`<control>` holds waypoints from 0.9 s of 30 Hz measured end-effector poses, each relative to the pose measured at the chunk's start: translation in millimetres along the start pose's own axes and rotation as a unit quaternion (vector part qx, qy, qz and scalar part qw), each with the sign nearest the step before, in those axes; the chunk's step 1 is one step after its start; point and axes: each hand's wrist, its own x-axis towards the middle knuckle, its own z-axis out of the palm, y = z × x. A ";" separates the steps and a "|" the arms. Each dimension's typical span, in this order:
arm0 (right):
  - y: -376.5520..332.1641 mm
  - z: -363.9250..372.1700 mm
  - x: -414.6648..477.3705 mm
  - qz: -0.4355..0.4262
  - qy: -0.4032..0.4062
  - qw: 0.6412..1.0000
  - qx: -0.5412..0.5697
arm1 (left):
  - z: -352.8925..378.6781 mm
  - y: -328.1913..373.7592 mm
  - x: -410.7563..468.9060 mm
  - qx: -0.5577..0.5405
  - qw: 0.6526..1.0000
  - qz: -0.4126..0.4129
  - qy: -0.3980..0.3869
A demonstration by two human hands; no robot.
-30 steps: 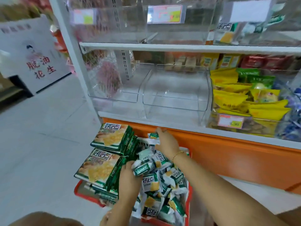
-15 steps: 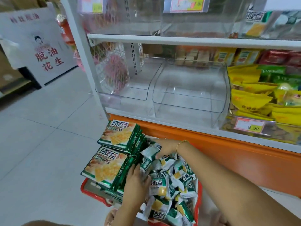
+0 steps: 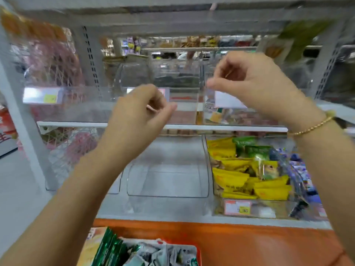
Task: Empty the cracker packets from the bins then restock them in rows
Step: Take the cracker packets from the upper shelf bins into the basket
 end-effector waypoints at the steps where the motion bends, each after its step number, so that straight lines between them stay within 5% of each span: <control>1: 11.2 -15.2 16.0 0.011 0.013 0.999 -0.035 | 4.6 2.2 18.8 0.020 0.999 0.030 -0.013; 4: 45.3 -43.9 65.6 0.079 -0.031 0.991 -0.103 | 24.4 -2.3 65.7 0.109 0.989 0.067 -0.076; 7: 74.5 -41.4 108.6 0.134 -0.193 0.964 -0.122 | 45.6 -8.1 90.2 0.145 0.977 0.070 -0.141; 11: 105.6 -11.5 147.8 0.203 -0.417 0.871 -0.162 | 66.8 -15.8 96.3 0.143 0.973 0.104 -0.150; 15: 119.0 17.9 159.7 0.214 -0.546 0.793 -0.164 | 67.0 -18.0 108.5 0.097 0.978 0.154 -0.100; 19: 134.7 18.6 167.7 0.170 -0.559 0.780 -0.225 | 70.8 -12.4 122.1 0.112 0.971 0.173 -0.122; 27: 178.8 6.9 179.5 0.263 -0.495 0.808 -0.182 | 79.2 -13.5 122.6 0.107 0.968 0.181 -0.134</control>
